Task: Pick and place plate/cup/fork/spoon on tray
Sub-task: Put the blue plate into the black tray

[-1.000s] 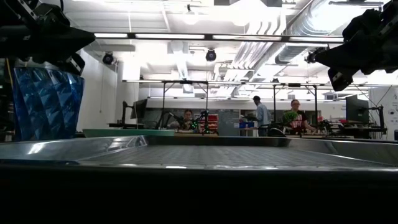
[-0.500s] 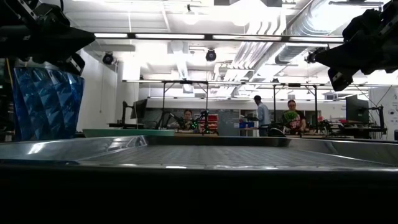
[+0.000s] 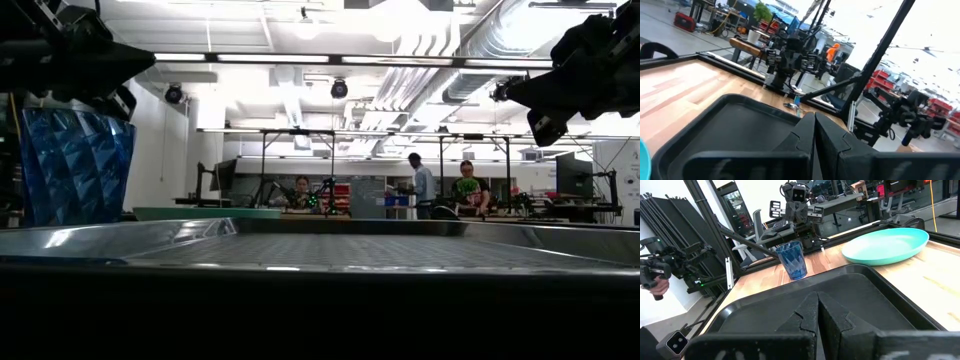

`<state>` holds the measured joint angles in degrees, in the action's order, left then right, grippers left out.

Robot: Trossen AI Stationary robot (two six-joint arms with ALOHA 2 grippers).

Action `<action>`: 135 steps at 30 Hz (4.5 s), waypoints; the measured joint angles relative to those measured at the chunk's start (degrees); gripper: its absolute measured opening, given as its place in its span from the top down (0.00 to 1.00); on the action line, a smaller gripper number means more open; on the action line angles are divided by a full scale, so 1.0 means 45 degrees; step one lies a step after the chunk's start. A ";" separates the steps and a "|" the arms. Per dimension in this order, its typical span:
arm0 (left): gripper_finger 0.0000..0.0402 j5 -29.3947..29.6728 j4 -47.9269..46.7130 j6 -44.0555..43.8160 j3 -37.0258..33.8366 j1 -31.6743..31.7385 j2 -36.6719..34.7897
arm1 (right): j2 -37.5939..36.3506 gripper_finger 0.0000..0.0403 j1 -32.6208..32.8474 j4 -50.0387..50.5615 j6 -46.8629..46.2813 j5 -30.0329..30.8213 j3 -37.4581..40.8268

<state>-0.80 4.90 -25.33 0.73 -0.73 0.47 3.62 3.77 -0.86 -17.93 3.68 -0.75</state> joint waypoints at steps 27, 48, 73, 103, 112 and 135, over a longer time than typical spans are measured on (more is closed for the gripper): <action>0.36 -0.2306 -1.1633 0.3266 1.1529 0.6176 1.5242 | 0.0005 1.00 -0.0005 0.0004 0.0000 0.0000 -0.0005; 0.47 0.1540 -1.1377 0.8076 1.1551 0.4555 1.9782 | 0.0005 1.00 -0.0005 0.0002 0.0000 -0.0002 -0.0005; 0.99 0.3609 -1.2641 0.8448 1.3433 0.4484 1.9725 | 0.0010 1.00 -0.0004 0.0002 -0.0001 0.0029 -0.0001; 1.00 0.2391 -1.3683 0.8683 2.2174 -0.5048 2.4618 | 0.0014 1.00 -0.0005 0.0005 0.0000 -0.0019 -0.0002; 1.00 0.2344 -1.2204 0.9516 2.2164 -0.5222 2.5973 | 0.0014 1.00 -0.0005 0.0005 0.0000 -0.0015 0.0000; 0.92 0.2246 -1.2914 0.8336 2.2159 -0.5428 2.7671 | 0.0014 1.00 0.0000 0.0005 0.0000 -0.0009 -0.0004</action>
<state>9.31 -53.21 12.18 100.44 -25.15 124.99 3.68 3.77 -0.84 -17.93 3.64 -0.77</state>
